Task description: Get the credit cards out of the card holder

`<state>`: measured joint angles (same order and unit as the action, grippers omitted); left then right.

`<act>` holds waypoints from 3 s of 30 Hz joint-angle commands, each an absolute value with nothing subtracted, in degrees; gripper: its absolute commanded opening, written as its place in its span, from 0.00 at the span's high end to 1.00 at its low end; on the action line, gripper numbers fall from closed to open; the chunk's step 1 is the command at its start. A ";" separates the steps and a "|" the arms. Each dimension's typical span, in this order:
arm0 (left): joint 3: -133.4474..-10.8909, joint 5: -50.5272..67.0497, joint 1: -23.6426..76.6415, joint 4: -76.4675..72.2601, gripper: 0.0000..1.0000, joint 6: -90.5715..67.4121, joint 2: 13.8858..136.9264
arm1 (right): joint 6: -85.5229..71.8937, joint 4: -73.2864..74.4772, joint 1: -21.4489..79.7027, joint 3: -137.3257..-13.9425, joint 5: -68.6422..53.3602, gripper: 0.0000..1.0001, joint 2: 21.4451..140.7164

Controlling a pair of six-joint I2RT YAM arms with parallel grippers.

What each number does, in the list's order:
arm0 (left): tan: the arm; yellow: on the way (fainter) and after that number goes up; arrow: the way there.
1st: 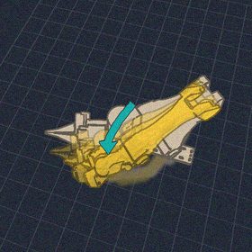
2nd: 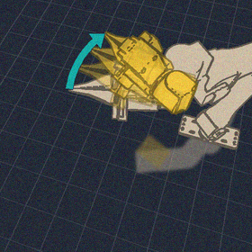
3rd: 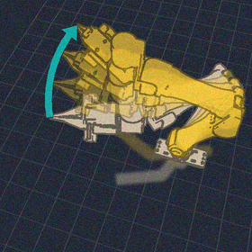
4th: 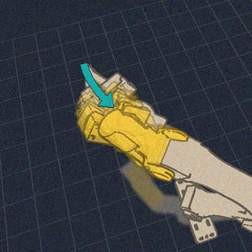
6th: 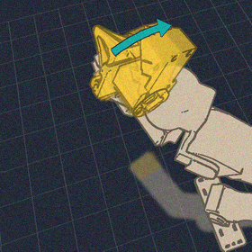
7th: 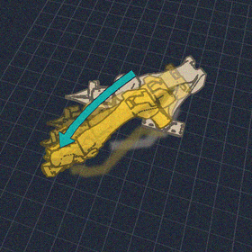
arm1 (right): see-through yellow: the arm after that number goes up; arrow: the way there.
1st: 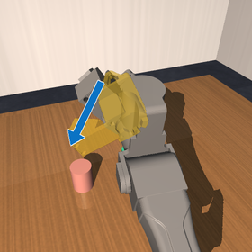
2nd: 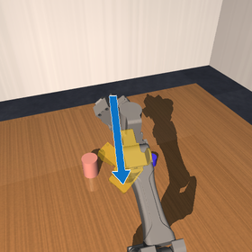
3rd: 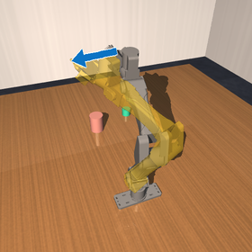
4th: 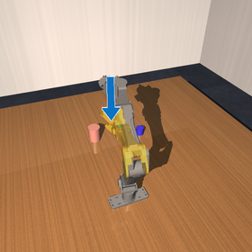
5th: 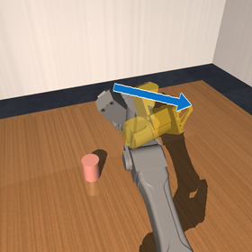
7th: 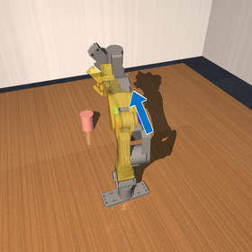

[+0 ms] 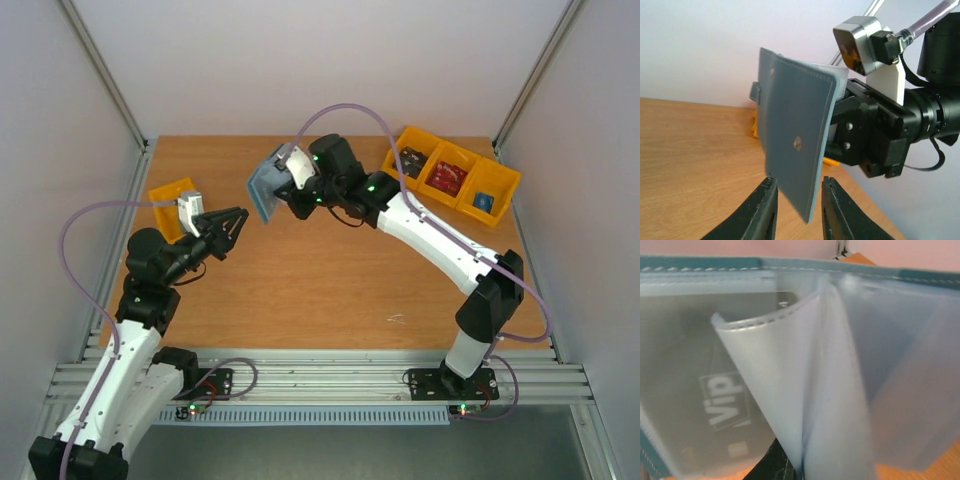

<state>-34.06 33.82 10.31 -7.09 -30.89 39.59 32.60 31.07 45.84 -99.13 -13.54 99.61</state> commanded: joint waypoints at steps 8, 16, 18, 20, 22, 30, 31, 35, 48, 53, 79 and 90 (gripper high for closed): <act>-35.47 42.14 10.37 -10.53 0.40 -24.46 39.39 | 32.48 33.84 44.02 -101.11 -22.22 0.99 95.88; -36.17 40.40 10.37 -10.78 0.33 -22.64 39.62 | 35.15 37.33 47.36 -104.94 -20.61 0.99 98.23; -36.38 38.17 10.37 -10.12 0.36 -22.84 39.53 | 35.54 36.92 47.46 -104.41 -22.01 0.99 97.73; -36.39 36.33 10.37 -9.24 0.40 -22.65 39.41 | 36.47 37.15 47.46 -104.18 -23.71 0.99 97.34; -36.28 35.50 10.37 -8.65 0.47 -21.90 39.19 | 37.20 37.41 47.46 -104.02 -25.92 0.99 96.93; -35.80 33.24 10.37 -6.28 0.77 -20.11 38.20 | 39.93 40.27 46.25 -104.71 -39.72 0.99 95.64; -35.80 33.11 10.37 -6.28 0.86 -19.88 38.10 | 40.14 41.12 46.09 -105.25 -41.40 0.99 95.75; -35.62 35.70 10.37 -7.42 1.00 -20.03 37.60 | 36.92 39.87 43.32 -104.47 -45.86 0.99 94.79; -36.96 31.18 10.37 -0.85 1.00 -17.44 37.67 | 26.31 42.36 38.82 -103.55 -1.87 0.67 95.09; -39.41 18.84 10.52 9.18 1.00 -6.25 39.38 | 27.06 45.83 39.70 -106.69 -1.54 0.56 95.34; -43.26 22.07 12.54 14.67 1.00 0.85 38.39 | 23.69 36.08 48.19 -106.66 -6.94 0.12 101.95; -40.79 40.58 10.90 1.93 1.00 -11.09 35.08 | 30.59 33.26 38.19 -96.26 -38.59 0.02 93.56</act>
